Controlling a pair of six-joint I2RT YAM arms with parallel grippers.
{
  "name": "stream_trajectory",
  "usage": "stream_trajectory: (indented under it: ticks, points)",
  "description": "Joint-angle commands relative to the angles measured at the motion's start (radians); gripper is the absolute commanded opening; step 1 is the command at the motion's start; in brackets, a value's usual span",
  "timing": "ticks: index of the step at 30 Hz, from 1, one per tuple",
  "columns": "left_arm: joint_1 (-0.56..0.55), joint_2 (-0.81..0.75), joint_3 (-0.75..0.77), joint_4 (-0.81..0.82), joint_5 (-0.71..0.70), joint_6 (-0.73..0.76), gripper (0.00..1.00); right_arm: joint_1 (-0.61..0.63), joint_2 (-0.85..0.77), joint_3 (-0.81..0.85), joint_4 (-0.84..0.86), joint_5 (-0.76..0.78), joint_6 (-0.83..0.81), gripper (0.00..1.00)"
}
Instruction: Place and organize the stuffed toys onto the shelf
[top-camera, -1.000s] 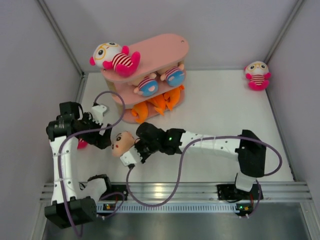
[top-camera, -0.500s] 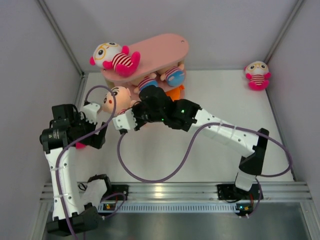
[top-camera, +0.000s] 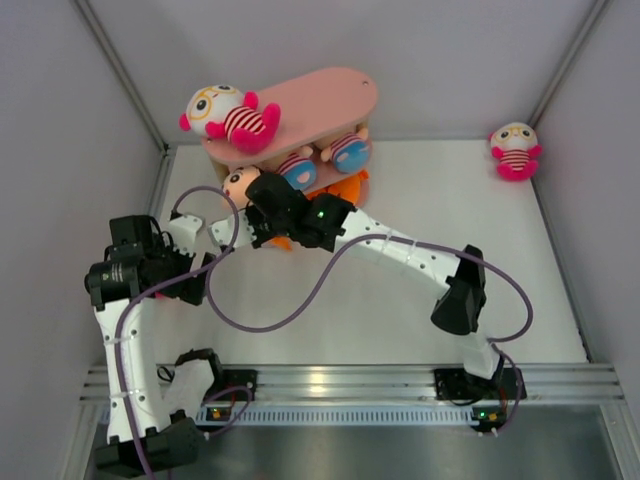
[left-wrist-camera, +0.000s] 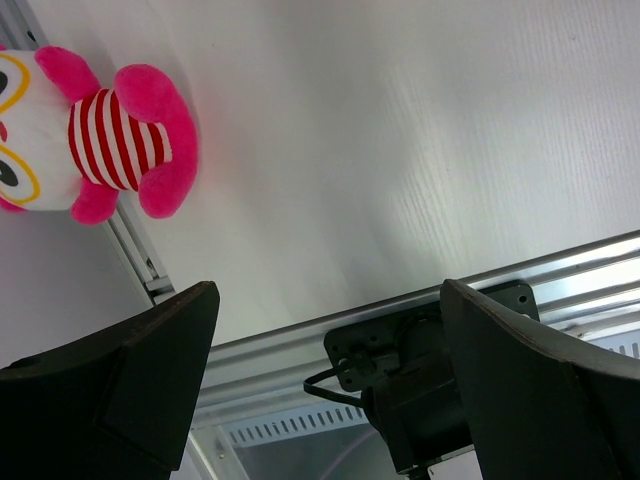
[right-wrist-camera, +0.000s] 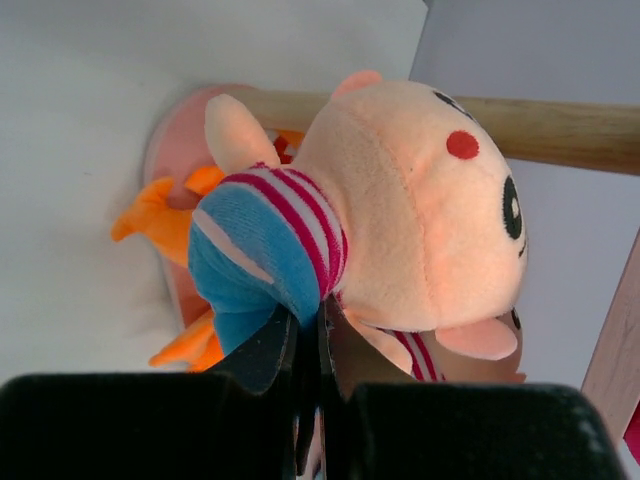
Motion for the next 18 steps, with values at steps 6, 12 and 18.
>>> stream_trajectory:
  ticks: [6, 12, 18]
  points:
    - [-0.003, -0.024, -0.003, 0.013, -0.015, 0.023, 0.98, -0.046, 0.026, 0.106, 0.077, 0.086, -0.008, 0.00]
    - [-0.005, -0.021, -0.012, 0.014, 0.005, 0.025, 0.98, -0.077, 0.052, 0.134, 0.111, 0.112, 0.021, 0.00]
    - [-0.005, -0.022, -0.012, 0.013, 0.002, 0.026, 0.98, -0.079, 0.087, 0.146, 0.170, 0.111, 0.023, 0.00]
